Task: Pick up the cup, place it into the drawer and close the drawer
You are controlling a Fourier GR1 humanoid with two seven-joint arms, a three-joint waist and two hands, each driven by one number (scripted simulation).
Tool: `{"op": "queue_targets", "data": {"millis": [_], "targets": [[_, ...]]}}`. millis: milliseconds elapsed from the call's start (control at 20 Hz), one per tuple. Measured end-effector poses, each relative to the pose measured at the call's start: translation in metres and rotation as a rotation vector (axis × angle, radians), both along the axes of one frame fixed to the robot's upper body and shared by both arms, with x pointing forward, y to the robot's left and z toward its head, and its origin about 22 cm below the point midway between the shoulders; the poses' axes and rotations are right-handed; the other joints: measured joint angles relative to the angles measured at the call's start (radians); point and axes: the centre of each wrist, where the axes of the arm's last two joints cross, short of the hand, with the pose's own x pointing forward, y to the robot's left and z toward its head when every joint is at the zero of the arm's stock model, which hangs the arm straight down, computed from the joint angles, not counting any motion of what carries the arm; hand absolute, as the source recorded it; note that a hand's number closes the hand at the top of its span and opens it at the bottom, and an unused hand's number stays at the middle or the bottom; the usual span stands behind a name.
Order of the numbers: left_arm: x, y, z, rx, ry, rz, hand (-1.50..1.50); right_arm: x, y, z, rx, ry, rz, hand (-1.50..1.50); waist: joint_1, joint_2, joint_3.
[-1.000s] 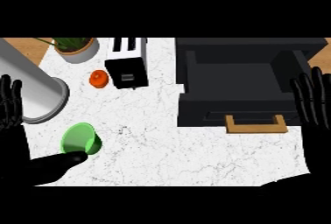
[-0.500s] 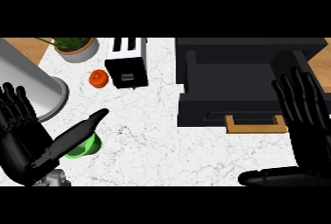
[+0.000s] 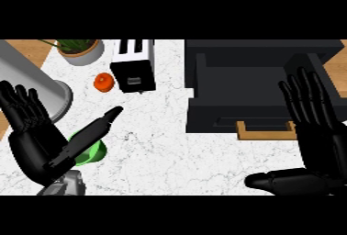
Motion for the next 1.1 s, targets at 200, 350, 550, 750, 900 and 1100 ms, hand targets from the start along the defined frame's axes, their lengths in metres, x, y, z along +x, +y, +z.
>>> {"op": "queue_targets", "data": {"millis": [200,350,550,750,900,1100], "targets": [[0.003,0.001,-0.012,-0.011,0.015,0.015,-1.5,-0.005,0.006,0.004,-0.008,-0.01,0.003,-1.5,-0.001,0.0,0.0],[0.003,0.0,-0.013,-0.02,0.025,0.027,-1.5,-0.004,0.0,0.003,-0.005,-0.019,-0.003,-1.5,0.0,0.0,0.0],[-0.002,-0.002,-0.021,-0.034,0.05,0.045,-1.5,-0.002,0.0,0.005,-0.005,-0.021,-0.012,-1.5,0.0,0.0,0.0],[-0.013,0.003,-0.035,-0.062,0.086,0.062,-1.5,-0.006,-0.003,0.012,-0.009,-0.022,-0.012,-1.5,0.001,0.0,0.0],[-0.012,0.006,-0.046,-0.073,0.107,0.078,-1.5,0.0,-0.002,0.008,-0.007,-0.028,-0.01,-1.5,0.001,0.0,0.0],[-0.021,0.01,-0.066,-0.088,0.141,0.108,-1.5,-0.002,-0.008,0.012,-0.006,-0.021,-0.011,-1.5,0.001,0.0,0.0]]}}
